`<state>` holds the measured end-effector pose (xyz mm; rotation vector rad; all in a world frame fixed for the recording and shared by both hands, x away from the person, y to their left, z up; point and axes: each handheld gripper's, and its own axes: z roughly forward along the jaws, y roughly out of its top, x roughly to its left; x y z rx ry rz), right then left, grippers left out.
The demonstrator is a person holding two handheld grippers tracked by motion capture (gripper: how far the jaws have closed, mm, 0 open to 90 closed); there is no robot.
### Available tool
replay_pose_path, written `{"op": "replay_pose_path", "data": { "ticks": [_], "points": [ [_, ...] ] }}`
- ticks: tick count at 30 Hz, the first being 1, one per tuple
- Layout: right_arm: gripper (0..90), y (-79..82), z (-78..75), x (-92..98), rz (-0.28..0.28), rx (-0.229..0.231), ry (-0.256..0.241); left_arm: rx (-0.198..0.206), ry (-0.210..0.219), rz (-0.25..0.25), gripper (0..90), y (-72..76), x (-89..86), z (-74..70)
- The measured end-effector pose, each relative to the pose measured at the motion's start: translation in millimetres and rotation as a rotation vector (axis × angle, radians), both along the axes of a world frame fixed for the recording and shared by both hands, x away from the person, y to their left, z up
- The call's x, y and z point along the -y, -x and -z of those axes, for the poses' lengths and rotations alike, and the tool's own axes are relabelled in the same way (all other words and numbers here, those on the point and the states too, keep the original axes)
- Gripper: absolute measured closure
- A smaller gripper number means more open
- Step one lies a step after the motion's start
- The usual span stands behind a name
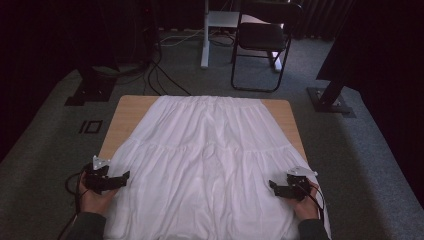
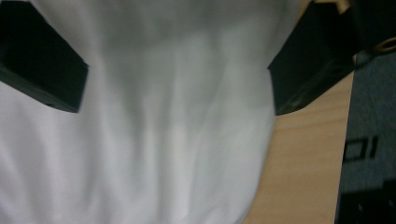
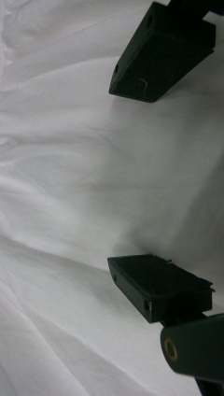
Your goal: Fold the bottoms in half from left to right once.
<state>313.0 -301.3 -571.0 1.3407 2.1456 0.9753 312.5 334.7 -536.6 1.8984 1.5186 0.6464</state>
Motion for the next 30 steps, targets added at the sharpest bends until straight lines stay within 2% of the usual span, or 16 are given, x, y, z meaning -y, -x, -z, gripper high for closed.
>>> {"op": "replay_pose_path", "data": {
  "ticks": [5,6,8,10,11,16,17,19,21,24,25,26,27,28,30],
  "points": [
    [14.3,0.0,0.0,0.0,0.000,0.000,0.000,-0.041,-0.007,-0.061,2.7,-9.2,-11.7,12.1],
    [14.3,0.0,0.0,0.0,0.000,0.000,0.000,-0.048,0.004,-0.055,2.7,-9.9,-12.4,13.9],
    [14.3,0.0,0.0,0.0,0.000,0.000,0.000,-0.071,-0.004,-0.040,2.7,-11.3,-11.5,18.0],
    [14.3,0.1,0.0,0.0,0.000,0.001,0.000,-0.063,-0.033,-0.022,1.8,-10.6,-7.9,19.7],
    [14.3,0.2,0.0,0.0,0.001,0.000,0.000,-0.063,-0.033,-0.011,1.8,-10.4,-7.5,19.7],
    [14.3,0.5,0.0,0.0,-0.001,0.001,0.001,-0.064,-0.033,-0.033,3.9,-8.9,-5.0,18.6],
    [14.4,0.7,0.1,0.0,-0.001,0.001,0.001,-0.055,-0.030,-0.035,7.5,-6.6,-4.1,17.5],
    [15.4,0.8,0.1,0.0,-0.002,0.002,0.001,-0.041,-0.026,-0.026,24.0,-2.8,-3.3,15.0],
    [21.9,2.3,-0.2,0.2,-0.018,0.010,-0.005,-0.037,-0.022,-0.007,47.0,0.8,-3.2,12.3],
    [28.6,4.4,-0.5,0.0,-0.030,0.019,-0.008,-0.036,0.000,-0.001,72.8,3.4,-5.1,11.8],
    [35.7,6.2,-0.9,0.6,-0.030,0.025,-0.015,-0.034,0.016,0.002,83.4,3.8,-6.0,12.2],
    [35.7,6.2,-0.9,0.6,-0.030,0.025,-0.015,-0.031,0.025,0.009,83.4,4.3,-6.7,12.7],
    [43.5,7.2,-1.6,1.6,-0.026,0.024,-0.014,-0.029,0.020,0.014,84.7,4.8,-6.5,12.9],
    [47.3,8.3,-3.7,3.5,-0.019,0.020,-0.019,-0.028,0.015,0.016,85.3,4.9,-5.9,12.8],
    [47.9,11.7,-12.4,12.0,0.023,0.051,-0.020,-0.031,0.002,0.017,85.8,4.8,-4.8,12.2]
  ]
}}
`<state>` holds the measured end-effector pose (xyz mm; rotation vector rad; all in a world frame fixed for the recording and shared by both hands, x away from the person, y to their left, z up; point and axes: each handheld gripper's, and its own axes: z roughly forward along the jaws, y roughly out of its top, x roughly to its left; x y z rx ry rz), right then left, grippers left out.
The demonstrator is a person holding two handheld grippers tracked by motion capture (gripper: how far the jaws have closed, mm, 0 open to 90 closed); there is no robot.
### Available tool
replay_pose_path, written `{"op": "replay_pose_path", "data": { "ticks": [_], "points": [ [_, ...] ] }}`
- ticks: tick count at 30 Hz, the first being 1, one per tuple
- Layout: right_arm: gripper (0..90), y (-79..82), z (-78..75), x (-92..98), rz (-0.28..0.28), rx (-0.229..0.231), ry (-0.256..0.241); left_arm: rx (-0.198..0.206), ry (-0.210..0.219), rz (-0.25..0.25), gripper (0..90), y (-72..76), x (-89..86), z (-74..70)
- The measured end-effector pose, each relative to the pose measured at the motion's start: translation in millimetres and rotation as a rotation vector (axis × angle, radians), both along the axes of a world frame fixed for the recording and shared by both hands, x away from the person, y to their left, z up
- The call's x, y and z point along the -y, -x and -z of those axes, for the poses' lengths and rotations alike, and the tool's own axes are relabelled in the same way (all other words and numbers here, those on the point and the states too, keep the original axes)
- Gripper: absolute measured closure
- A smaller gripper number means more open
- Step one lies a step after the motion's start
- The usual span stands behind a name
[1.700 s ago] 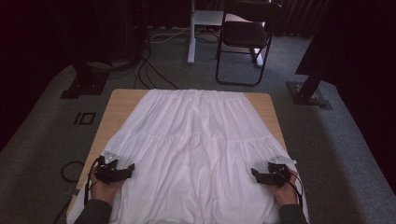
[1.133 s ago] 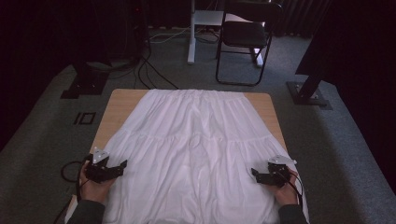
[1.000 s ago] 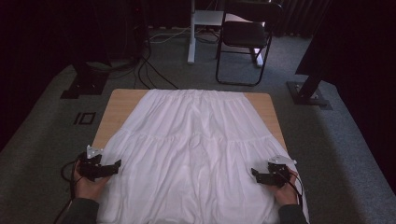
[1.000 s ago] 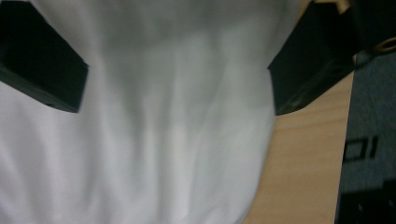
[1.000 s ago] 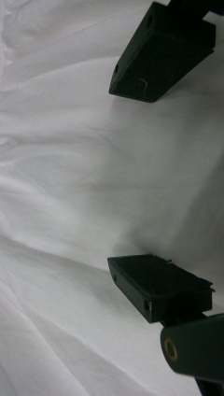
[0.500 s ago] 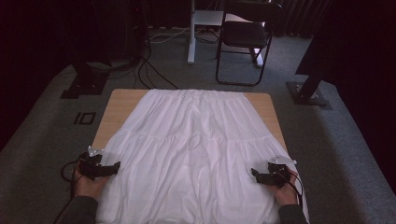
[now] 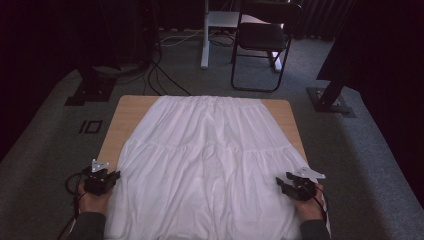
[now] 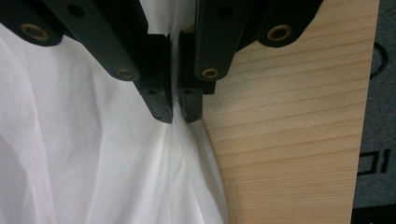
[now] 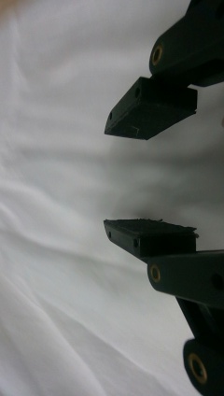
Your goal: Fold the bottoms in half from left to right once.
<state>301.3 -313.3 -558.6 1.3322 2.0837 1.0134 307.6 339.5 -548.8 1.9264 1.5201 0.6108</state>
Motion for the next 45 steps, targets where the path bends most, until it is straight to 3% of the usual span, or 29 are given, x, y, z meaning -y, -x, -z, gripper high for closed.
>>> {"op": "replay_pose_path", "data": {
  "ticks": [1,2,3,5,6,9,10,11,16,20,21,22,23,25,26,29,31,34,36,40,45],
  "points": [
    [46.4,1.8,-6.2,6.5,0.036,0.016,-0.011,0.000,-0.010,0.002,85.9,-0.1,0.2,-0.3],
    [46.4,1.8,-6.2,6.5,0.036,0.016,-0.011,0.000,-0.010,0.002,86.0,-0.1,0.2,-0.3],
    [42.6,3.6,-12.7,15.5,0.091,0.035,-0.018,-0.004,-0.025,0.001,86.0,-0.3,0.2,-1.1],
    [29.7,3.8,-12.9,43.5,0.205,-0.010,0.019,-0.007,-0.059,-0.006,86.4,-0.4,-0.1,-2.3],
    [28.2,3.7,-10.5,48.1,0.221,-0.018,0.029,-0.009,-0.072,-0.010,86.5,-0.4,-0.5,-2.8],
    [26.8,3.5,-3.0,59.2,0.243,-0.040,0.039,-0.007,-0.098,-0.018,86.6,-0.8,-2.8,-4.3],
    [26.5,2.8,-1.5,60.7,0.239,-0.047,0.036,-0.003,-0.156,-0.035,86.6,-1.5,-6.9,-8.9],
    [26.3,2.0,-0.5,60.8,0.244,-0.054,0.043,-0.001,-0.174,-0.043,86.7,-2.5,-11.0,-12.3],
    [26.5,-2.3,5.0,54.7,0.218,-0.089,0.059,0.017,-0.217,-0.134,86.9,-12.9,-41.9,-25.7],
    [45.2,-2.3,4.2,51.8,0.186,-0.107,0.028,0.006,-0.236,-0.191,87.0,-19.5,-61.4,-25.2],
    [45.2,-2.3,4.2,51.8,0.186,-0.107,0.028,0.000,-0.239,-0.213,87.0,-20.7,-68.2,-24.5],
    [60.9,-1.5,2.4,51.5,0.183,-0.108,0.033,-0.005,-0.236,-0.259,87.0,-21.9,-81.6,-23.2],
    [65.5,-1.5,2.1,51.8,0.191,-0.111,0.030,-0.008,-0.235,-0.282,87.1,-21.9,-88.2,-23.0],
    [65.5,-1.3,1.8,52.9,0.195,-0.111,0.030,-0.008,-0.235,-0.282,87.1,-21.9,-88.2,-23.0],
    [74.1,-0.6,1.9,53.9,0.190,-0.110,0.026,-0.012,-0.233,-0.372,87.1,-21.4,-108.9,-24.0],
    [71.4,0.2,2.0,50.9,0.178,-0.110,0.023,-0.008,-0.217,-0.431,87.1,-20.2,-120.0,-27.7],
    [70.4,0.2,2.2,49.1,0.170,-0.106,0.025,0.002,-0.204,-0.427,87.0,-18.6,-118.9,-30.5],
    [66.9,-0.4,2.5,45.5,0.163,-0.103,0.026,0.048,-0.176,-0.369,86.9,-11.9,-106.8,-39.2],
    [63.9,-0.2,3.4,44.5,0.156,-0.095,0.021,0.097,-0.118,-0.305,86.7,-5.2,-99.1,-47.1],
    [50.9,0.7,7.8,42.8,0.139,-0.059,0.010,0.169,-0.071,-0.173,86.6,7.3,-74.7,-67.5],
    [49.0,1.2,9.6,41.6,0.140,-0.044,0.003,0.266,0.013,-0.005,86.5,20.0,-43.5,-105.0]
  ]
}}
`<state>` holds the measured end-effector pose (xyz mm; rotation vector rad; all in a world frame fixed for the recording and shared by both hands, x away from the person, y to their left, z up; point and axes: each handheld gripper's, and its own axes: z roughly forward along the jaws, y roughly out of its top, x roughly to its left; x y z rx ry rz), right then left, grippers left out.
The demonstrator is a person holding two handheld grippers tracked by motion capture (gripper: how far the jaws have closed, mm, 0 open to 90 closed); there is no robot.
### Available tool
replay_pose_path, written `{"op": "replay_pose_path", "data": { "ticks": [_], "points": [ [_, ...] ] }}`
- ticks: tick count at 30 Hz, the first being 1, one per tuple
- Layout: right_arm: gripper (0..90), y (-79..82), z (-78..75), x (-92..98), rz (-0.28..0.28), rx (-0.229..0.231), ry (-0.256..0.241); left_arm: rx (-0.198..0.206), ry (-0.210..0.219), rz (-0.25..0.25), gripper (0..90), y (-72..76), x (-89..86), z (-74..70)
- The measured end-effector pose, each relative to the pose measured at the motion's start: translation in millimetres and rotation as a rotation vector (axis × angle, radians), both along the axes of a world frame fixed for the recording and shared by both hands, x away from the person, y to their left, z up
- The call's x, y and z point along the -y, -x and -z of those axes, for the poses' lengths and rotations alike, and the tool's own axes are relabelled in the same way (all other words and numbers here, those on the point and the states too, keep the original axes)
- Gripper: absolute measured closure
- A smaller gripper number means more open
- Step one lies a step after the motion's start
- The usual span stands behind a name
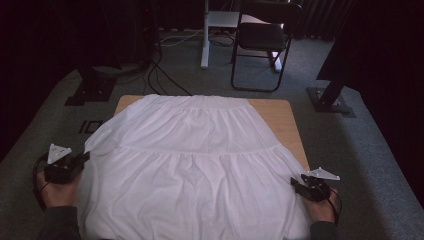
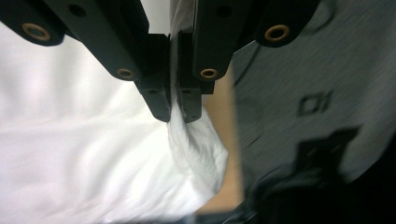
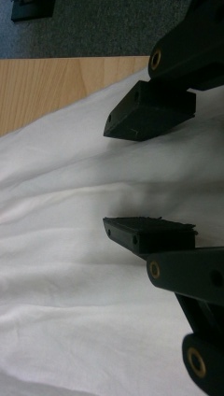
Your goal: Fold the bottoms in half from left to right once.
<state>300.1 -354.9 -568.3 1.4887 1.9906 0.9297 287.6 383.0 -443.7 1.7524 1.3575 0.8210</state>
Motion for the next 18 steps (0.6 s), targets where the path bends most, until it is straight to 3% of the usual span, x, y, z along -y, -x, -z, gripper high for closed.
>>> {"op": "replay_pose_path", "data": {
  "ticks": [6,11,14,18],
  "points": [
    [48.2,1.6,1.8,-0.5,0.005,0.017,-0.005,0.066,0.040,0.205,86.3,3.0,46.3,-35.9],
    [48.2,1.9,2.0,-0.6,0.007,0.018,-0.007,0.114,0.019,0.368,86.5,-4.6,98.6,-61.0],
    [48.2,1.9,2.0,-0.7,0.007,0.018,-0.007,0.123,0.017,0.465,86.6,-16.1,133.2,-69.5],
    [48.1,1.9,2.0,-0.8,0.009,0.017,-0.007,0.142,0.011,0.573,86.7,-25.4,185.7,-69.5]
  ]
}}
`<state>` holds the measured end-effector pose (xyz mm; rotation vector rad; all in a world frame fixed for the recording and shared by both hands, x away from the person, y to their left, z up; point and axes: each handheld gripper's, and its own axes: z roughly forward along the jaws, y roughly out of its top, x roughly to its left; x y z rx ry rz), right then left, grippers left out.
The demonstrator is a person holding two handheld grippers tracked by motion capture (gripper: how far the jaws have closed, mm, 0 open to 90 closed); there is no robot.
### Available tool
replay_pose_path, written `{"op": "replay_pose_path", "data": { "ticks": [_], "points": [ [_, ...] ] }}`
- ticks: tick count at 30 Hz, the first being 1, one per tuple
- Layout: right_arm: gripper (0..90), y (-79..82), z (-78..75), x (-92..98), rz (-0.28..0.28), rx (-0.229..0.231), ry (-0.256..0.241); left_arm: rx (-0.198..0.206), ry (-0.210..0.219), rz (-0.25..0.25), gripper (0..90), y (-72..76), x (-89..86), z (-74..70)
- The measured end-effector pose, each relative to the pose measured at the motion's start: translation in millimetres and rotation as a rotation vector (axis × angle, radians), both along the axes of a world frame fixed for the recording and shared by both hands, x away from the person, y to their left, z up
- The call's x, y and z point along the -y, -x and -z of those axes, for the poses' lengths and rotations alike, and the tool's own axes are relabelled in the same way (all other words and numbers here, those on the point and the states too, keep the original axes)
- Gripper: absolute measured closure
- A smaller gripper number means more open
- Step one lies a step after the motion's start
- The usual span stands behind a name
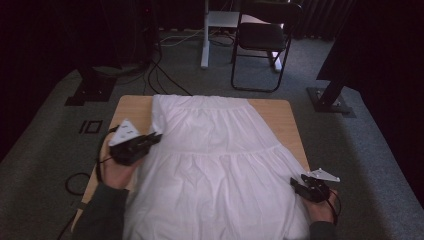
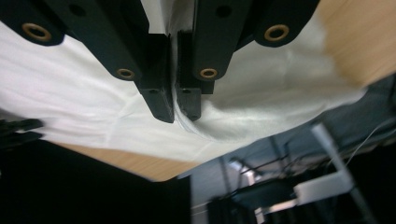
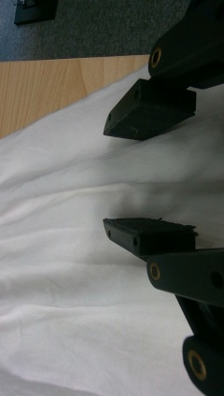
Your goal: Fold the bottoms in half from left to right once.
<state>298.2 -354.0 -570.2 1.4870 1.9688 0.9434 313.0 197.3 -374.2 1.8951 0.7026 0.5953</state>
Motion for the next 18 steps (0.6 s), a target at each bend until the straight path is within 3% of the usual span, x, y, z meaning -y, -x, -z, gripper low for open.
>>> {"op": "replay_pose_path", "data": {
  "ticks": [2,7,10,14,16,18],
  "points": [
    [48.1,0.1,0.0,-0.1,0.001,0.000,0.000,0.004,0.041,0.087,86.8,0.3,27.9,4.8],
    [48.0,-0.1,-0.2,-0.5,0.003,-0.002,0.000,0.024,0.022,0.252,87.0,6.9,90.8,4.3],
    [48.0,-0.3,-0.3,-0.6,0.003,-0.002,0.002,0.026,0.051,0.362,87.0,11.6,129.1,-1.8],
    [48.0,-0.5,-0.5,-0.7,0.003,-0.003,0.002,-0.041,0.006,0.475,86.8,7.9,177.9,15.9],
    [48.0,-0.5,-0.6,-0.8,0.004,-0.005,0.003,-0.092,-0.013,0.485,84.7,2.1,189.5,29.8],
    [47.2,-1.0,-1.4,-1.5,0.008,-0.012,0.005,-0.144,-0.001,0.490,74.8,-5.7,191.6,43.9]
  ]
}}
